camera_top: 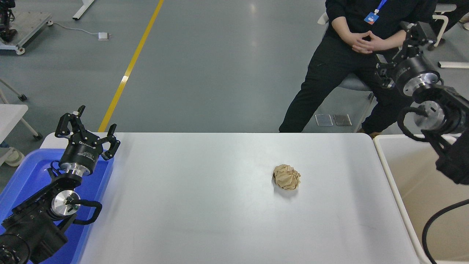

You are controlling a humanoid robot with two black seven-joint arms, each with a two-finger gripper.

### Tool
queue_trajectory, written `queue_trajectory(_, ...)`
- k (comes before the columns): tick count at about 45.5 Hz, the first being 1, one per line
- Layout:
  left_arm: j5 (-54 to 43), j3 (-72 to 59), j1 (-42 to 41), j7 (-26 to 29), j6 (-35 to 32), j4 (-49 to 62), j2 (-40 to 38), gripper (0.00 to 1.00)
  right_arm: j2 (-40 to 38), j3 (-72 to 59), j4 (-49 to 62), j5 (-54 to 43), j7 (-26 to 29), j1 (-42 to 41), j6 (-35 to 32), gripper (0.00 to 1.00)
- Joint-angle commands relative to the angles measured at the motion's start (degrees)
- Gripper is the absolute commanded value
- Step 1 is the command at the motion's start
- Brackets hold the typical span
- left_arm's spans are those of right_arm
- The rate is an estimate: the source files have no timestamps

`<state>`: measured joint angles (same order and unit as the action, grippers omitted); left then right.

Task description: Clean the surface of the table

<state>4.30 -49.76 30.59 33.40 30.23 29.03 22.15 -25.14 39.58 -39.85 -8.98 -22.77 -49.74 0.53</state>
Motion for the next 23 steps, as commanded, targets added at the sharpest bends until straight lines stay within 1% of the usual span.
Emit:
queue_trajectory(1,0.01,0.01,0.0,0.0,0.0,0.06,0.0,1.0,3.69,1.2,-0.67,-1.57,-6.93,8.6,-1.94,0.99)
queue_trajectory(11,0.01,0.01,0.0,0.0,0.0,0.06,0.0,1.0,5.62,1.2,-0.49,-3.94,-8.78,12.38,-1.85,0.99)
queue_trajectory(23,0.01,0.01,0.0,0.0,0.0,-0.03,0.0,1.0,5.71,1.2,0.03,-4.12,-10.01,12.47,-1.76,0.99)
